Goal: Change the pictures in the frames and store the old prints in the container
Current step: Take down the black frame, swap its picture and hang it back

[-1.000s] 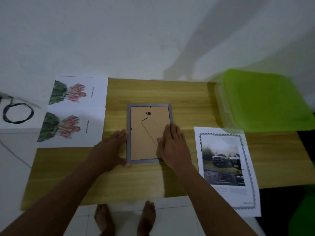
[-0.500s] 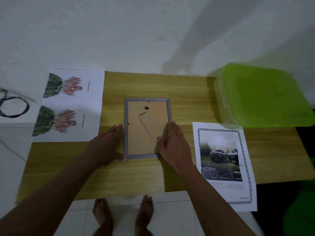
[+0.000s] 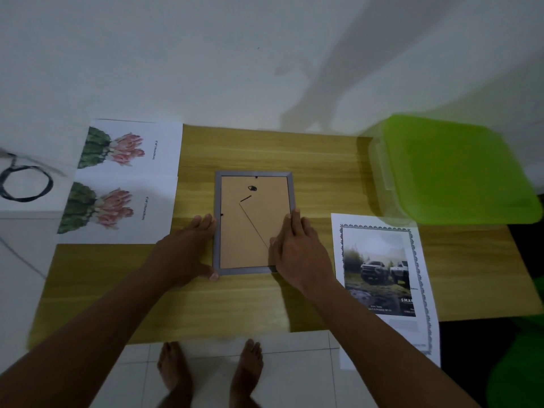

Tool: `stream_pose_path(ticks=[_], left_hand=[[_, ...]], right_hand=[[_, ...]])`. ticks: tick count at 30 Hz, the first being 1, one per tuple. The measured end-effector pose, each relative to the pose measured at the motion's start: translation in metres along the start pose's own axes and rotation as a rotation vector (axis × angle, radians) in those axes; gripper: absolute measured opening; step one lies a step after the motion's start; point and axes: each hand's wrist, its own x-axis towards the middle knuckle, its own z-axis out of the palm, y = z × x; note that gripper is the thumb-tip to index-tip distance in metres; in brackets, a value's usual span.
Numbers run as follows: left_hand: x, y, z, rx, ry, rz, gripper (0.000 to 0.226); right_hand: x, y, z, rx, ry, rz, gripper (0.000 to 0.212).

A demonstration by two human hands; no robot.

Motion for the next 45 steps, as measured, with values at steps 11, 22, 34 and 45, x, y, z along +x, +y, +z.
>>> stream_pose_path(ticks=[11,22,34,45], left_hand=[[0.007,0.021,0.015,-0.350,0.285,-0.093,0.083],[0.016,0.032,0.014,-0.973,0.324,-0.207,0.064],[-0.007,0.043,-0.017,-1.283,0.282,-0.076,0.092],[-0.057,0.067,-0.062,-1.015,0.361,0.151,0.090]], right_hand=[[0.006,0.004,-0.018,0.381,0.027,0.213,0.064],[0.010,0.013,-0.030,0.924,-0.001,0.327,0.068],[-0.007,0.013,-0.061,1.294,0.056,0.315,0.066],[-0.028,-0.028,-0.125,1.096,0.164,0.246,0.056]])
